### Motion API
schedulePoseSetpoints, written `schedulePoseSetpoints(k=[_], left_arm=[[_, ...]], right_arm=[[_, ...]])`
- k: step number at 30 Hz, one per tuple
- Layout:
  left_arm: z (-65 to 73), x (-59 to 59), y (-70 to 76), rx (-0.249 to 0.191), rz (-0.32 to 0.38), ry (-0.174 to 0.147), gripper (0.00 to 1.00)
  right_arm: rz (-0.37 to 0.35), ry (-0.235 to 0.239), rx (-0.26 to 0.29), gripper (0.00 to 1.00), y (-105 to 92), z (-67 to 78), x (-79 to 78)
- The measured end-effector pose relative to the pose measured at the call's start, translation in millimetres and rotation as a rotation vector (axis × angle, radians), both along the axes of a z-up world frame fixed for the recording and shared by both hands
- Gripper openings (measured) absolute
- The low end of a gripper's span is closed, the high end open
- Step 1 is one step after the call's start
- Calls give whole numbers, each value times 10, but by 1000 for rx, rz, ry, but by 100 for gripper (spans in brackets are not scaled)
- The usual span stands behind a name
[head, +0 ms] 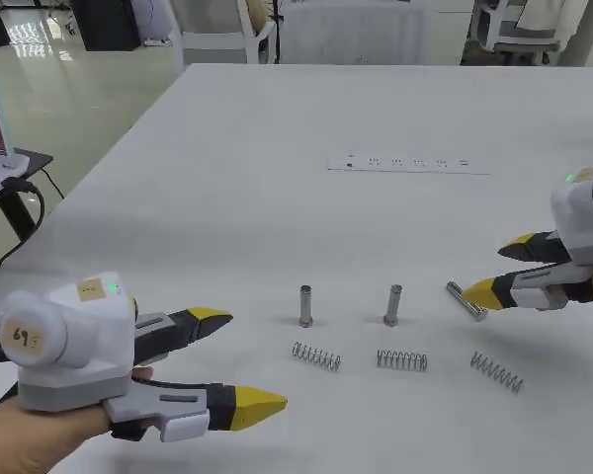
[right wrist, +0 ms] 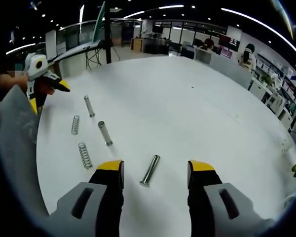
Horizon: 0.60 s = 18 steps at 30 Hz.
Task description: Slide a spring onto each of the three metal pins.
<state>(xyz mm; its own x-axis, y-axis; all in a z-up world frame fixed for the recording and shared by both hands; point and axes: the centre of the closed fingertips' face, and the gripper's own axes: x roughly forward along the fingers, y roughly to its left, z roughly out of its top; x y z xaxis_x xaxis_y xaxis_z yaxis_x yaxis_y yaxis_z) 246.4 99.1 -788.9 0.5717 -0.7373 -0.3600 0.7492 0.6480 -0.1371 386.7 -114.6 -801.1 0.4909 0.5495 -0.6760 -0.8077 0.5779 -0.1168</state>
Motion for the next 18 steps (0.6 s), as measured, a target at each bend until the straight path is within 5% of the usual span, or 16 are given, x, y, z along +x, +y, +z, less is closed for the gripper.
schedulePoseSetpoints(k=[18], left_arm=[[12, 9, -10, -12, 0, 2, 67]], right_arm=[[-15, 55, -71, 35, 115, -221, 136]])
